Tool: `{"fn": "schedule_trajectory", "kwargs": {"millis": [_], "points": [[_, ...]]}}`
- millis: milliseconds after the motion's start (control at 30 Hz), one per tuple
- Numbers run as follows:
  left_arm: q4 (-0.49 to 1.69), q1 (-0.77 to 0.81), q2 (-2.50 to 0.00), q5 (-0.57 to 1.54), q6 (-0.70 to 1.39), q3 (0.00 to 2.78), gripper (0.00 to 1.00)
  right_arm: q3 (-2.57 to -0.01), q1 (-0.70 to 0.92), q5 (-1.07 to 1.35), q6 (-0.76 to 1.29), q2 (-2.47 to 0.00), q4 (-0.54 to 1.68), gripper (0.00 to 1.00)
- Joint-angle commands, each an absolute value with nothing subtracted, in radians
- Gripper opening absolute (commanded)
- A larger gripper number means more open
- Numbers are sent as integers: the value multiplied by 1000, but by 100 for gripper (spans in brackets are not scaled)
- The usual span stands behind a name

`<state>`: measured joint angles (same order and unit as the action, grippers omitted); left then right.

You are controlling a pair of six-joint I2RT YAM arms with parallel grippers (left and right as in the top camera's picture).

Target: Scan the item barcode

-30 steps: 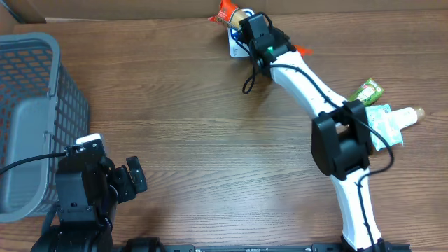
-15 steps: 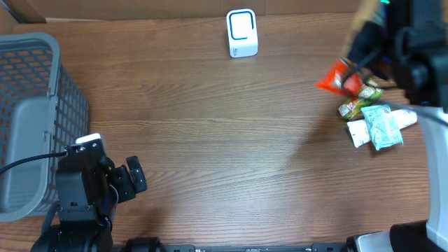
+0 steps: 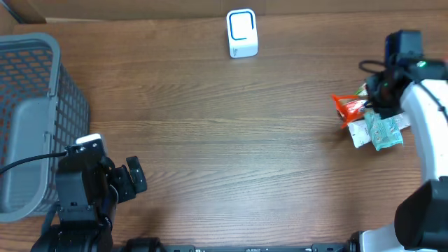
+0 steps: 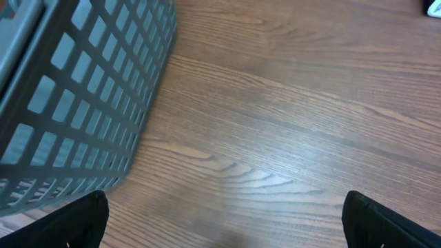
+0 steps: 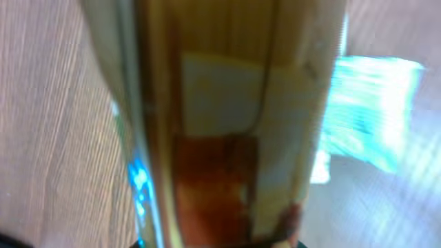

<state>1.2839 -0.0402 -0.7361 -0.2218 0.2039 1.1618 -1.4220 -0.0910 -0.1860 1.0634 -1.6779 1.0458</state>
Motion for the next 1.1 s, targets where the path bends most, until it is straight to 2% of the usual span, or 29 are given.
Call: {"fn": "schedule_trajectory", "kwargs": {"millis": [0,100,133,200,233,300,433,467,700,1067], "points": [[1282,-46,-733,-238,214,1160,99,-1318,-91,-197,926,-1648,928,8],[1282,-46,-733,-238,214,1160,100,-1289,-91,-198,926,-1648,918,23],[1282,-46,-733,-238,214,1160,100,-1289,-91,-197,925,-1648,923,33],[1282,-46,-733,-238,214,1160,100,-1290,-91,-189,903,-1647,926,63],[1282,-46,-733,-238,214,1160,99,-1291,-91,-179,881,-1647,928,73],[1282,-46,-733,-238,214,1160,100,-1303,-91,-136,799,-1647,922,82],[1282,-46,-733,-238,214,1160,99,-1377,-91,-1,580,-1638,934,84],[1282,-46,-733,-238,214,1160,100,-1416,-91,32,543,-1630,961,88],[1282,-46,-733,-238,214,1160,100,-1612,-78,48,508,-1574,1143,90],[1282,-46,-733,-238,214,1160,99,-1627,-67,47,484,-1492,1218,90]]}}
